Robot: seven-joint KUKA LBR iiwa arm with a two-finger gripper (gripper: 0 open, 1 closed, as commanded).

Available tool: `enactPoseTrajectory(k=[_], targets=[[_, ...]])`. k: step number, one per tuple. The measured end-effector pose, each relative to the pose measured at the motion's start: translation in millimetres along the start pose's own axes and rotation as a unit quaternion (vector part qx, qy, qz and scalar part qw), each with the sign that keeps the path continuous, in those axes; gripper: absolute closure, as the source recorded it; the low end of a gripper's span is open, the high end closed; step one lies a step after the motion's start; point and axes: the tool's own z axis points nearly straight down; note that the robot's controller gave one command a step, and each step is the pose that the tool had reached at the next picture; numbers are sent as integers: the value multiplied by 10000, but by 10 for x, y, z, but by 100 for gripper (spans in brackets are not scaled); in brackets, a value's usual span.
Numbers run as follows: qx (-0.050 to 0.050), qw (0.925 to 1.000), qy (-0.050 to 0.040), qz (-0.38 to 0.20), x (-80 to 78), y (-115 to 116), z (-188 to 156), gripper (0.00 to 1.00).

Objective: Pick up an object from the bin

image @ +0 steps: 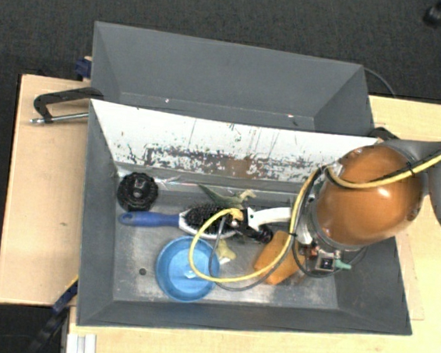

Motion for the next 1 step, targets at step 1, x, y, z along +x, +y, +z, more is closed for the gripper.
enactPoseTrajectory(k=[1], targets=[[-54,9990,27,433,115,56,156,100]])
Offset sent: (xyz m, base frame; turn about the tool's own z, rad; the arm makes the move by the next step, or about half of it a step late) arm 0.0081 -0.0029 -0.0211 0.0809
